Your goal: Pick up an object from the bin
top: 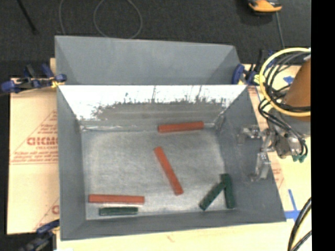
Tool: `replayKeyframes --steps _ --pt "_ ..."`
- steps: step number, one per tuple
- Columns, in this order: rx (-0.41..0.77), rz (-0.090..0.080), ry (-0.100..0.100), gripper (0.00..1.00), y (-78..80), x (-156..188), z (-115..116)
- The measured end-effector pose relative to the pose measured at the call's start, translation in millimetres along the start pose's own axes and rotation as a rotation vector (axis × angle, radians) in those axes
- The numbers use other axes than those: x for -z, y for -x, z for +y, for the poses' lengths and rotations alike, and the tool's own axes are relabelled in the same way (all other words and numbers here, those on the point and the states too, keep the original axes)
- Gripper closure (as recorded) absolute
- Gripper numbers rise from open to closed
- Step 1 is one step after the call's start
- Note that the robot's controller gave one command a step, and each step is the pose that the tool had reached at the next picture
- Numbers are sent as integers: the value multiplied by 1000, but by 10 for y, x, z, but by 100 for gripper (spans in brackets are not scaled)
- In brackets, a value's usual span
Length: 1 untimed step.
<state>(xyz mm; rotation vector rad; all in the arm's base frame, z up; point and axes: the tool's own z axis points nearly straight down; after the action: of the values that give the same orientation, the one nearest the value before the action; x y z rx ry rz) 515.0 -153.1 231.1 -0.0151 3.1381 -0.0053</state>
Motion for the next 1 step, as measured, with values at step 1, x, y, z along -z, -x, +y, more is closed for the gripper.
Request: replayKeyframes --steps 1 --pt "-32 8 5 0 -251 -718 128"
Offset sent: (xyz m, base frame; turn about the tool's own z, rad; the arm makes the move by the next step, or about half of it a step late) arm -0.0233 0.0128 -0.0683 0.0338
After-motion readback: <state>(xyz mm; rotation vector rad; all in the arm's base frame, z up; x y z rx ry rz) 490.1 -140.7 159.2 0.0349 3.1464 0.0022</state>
